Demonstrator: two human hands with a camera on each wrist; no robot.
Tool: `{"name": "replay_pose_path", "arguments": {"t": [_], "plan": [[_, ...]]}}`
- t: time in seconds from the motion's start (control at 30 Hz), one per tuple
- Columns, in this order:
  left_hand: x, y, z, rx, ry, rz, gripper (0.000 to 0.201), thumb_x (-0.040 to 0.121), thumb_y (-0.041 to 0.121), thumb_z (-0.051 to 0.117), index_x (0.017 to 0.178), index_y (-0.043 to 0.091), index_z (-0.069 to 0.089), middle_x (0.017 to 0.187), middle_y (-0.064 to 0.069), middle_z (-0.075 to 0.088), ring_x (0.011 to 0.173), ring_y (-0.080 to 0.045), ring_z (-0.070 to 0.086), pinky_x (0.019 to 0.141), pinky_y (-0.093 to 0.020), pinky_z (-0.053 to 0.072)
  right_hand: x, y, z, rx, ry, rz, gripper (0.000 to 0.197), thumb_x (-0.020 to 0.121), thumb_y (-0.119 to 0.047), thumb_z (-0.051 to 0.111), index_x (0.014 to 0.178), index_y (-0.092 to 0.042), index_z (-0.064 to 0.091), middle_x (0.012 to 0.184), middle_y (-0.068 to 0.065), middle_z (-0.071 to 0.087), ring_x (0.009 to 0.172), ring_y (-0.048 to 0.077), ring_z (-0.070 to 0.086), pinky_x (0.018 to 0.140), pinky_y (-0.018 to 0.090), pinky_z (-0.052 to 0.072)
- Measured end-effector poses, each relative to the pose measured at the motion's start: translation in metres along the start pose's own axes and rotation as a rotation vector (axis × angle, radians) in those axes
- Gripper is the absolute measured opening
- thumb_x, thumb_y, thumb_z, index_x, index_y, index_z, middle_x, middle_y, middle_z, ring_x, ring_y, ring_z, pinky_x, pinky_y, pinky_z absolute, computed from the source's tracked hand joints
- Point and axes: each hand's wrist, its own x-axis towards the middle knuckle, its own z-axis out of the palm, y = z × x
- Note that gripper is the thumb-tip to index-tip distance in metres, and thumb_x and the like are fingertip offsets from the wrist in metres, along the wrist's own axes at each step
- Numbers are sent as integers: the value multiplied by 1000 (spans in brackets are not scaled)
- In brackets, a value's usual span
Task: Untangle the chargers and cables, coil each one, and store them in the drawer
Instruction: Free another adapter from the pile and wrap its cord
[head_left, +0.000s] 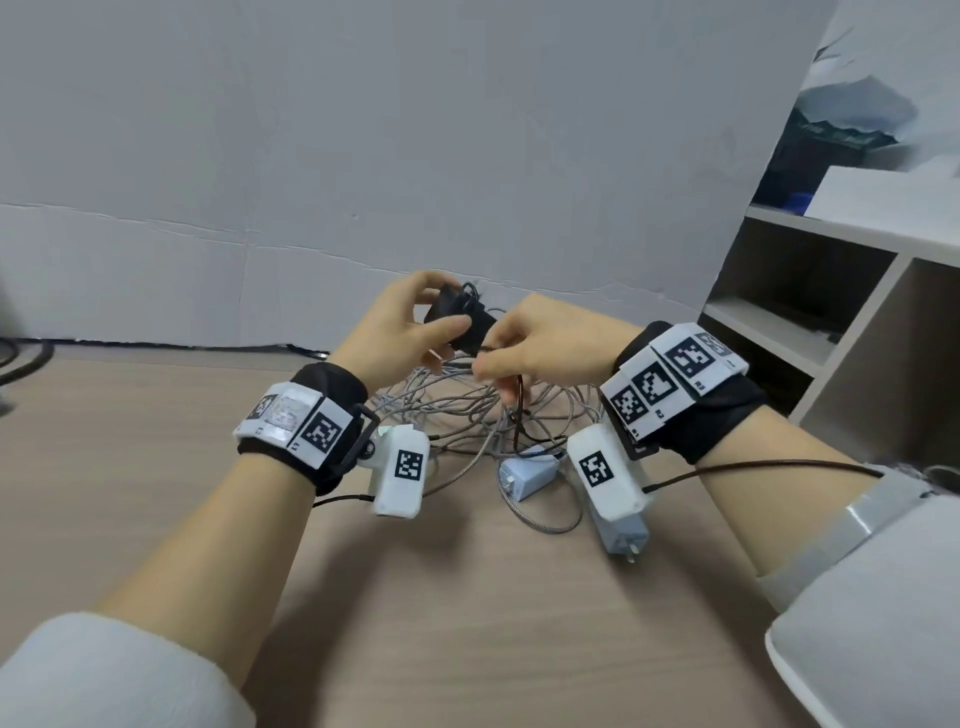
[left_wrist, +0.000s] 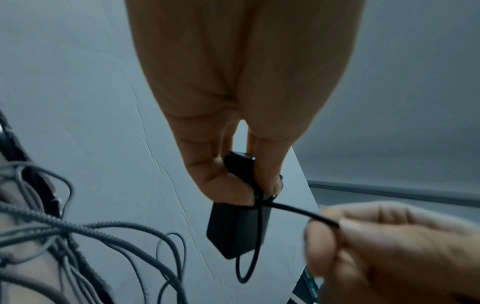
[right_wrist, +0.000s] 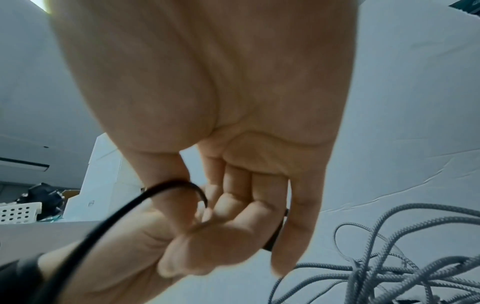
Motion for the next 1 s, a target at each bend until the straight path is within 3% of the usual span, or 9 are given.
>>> {"name": "replay_pose_path", "arguments": {"t": [0.1, 0.27, 0.4, 0.5, 0.63, 0.77, 0.83, 0.93, 1.0], "plan": [[0, -1, -3, 71, -58, 9, 34, 96, 4, 64, 127, 12, 54, 108, -5, 53, 62, -21, 64, 57, -32, 61, -1, 1, -7, 43, 113, -20, 22, 93, -16, 67, 89, 6, 72, 61, 3, 69, 60, 14, 62, 58, 16, 48], [-1, 2, -7, 122, -181, -17, 30, 97, 7, 62, 125, 15, 55, 110, -8, 55, 67, -21, 65, 65, -37, 62, 3, 10, -19, 238, 305, -37, 14, 95, -3, 62, 97, 10, 69, 63, 9, 65, 59, 21, 59, 59, 26, 52], [-4, 3, -3, 38, -296, -87, 31, 99, 9, 61, 129, 15, 57, 115, -7, 58, 72, -24, 63, 68, -34, 60, 6, 13, -20, 338, 397, -71, 11, 96, -4, 63, 101, 5, 67, 68, 10, 64, 59, 19, 58, 60, 25, 55], [-6, 4, -1, -97, -336, -123, 30, 99, 6, 59, 130, 11, 58, 113, -8, 60, 71, -23, 59, 66, -31, 57, 7, 18, -20, 358, 421, -82, 12, 96, -5, 64, 103, 5, 67, 69, 10, 63, 53, 13, 58, 58, 24, 56], [-8, 8, -3, -287, -371, -130, 24, 100, 2, 54, 122, 8, 60, 98, -2, 66, 68, -24, 55, 61, -30, 54, 8, 27, -19, 405, 438, -75, 16, 96, -9, 67, 103, 5, 66, 70, 9, 62, 52, 14, 56, 58, 26, 57], [-8, 10, -5, -460, -413, -120, 31, 100, 3, 51, 131, 2, 54, 105, -14, 62, 64, -21, 58, 61, -29, 55, 11, 33, -14, 377, 410, -31, 22, 101, -24, 61, 101, -4, 70, 77, 10, 62, 61, 18, 59, 56, 27, 55], [-7, 11, -4, -577, -393, -113, 38, 99, 6, 51, 136, -4, 47, 104, -16, 62, 63, -18, 60, 61, -27, 55, 13, 34, -10, 400, 358, 16, 25, 105, -27, 51, 97, -11, 69, 81, 11, 63, 65, 23, 62, 57, 32, 58], [-6, 14, 0, -781, -321, -109, 45, 101, 11, 46, 141, -9, 41, 106, -17, 64, 65, -16, 59, 62, -25, 54, 15, 33, -1, 512, 284, 46, 27, 107, -15, 40, 103, -6, 65, 75, 13, 60, 59, 25, 57, 61, 38, 55], [-5, 18, 4, -894, -253, -118, 37, 104, 14, 43, 135, -6, 49, 103, -14, 68, 67, -14, 57, 64, -22, 55, 17, 30, 8, 485, 250, 26, 32, 108, -31, 40, 105, -10, 65, 72, 11, 60, 59, 24, 58, 61, 37, 55]]}}
